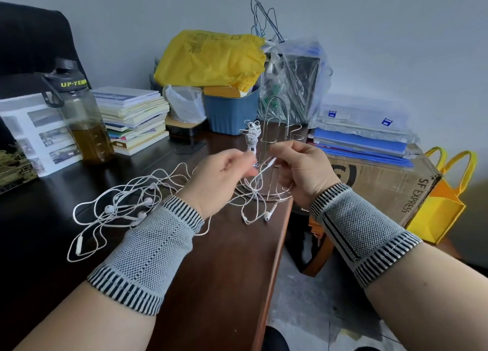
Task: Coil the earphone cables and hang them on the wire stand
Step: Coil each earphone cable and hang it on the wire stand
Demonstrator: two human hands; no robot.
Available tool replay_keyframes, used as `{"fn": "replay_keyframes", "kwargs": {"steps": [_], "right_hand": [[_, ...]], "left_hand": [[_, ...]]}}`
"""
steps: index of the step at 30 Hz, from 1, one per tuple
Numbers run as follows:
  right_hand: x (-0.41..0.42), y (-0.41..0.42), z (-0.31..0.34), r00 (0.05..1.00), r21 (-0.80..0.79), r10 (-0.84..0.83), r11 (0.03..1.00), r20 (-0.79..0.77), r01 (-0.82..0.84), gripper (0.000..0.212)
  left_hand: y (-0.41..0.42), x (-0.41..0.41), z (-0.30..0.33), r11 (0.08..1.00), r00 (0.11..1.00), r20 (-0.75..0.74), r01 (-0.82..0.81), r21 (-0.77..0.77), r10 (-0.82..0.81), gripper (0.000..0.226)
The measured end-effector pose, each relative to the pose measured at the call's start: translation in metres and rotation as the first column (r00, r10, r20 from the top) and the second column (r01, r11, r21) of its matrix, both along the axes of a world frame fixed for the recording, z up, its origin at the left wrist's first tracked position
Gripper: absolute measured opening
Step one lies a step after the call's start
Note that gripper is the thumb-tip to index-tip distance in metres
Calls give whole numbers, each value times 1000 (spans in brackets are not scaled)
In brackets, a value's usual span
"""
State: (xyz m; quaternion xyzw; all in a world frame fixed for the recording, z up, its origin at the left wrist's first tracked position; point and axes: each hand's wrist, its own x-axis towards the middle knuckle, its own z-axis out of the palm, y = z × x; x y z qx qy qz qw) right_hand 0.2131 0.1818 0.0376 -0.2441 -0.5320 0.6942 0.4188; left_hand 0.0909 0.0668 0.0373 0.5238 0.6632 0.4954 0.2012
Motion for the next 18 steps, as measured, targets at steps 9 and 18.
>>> {"fn": "replay_keyframes", "kwargs": {"steps": [9,18], "right_hand": [[26,16,4,998,-86,-38,996,-40,35,24],[51,16,-4,848,195,-217,971,484,137,7]], "left_hand": [[7,11,14,977,982,111,164,-135,-150,11],[17,23,36,982,978,109,182,-50,-176,18]]}}
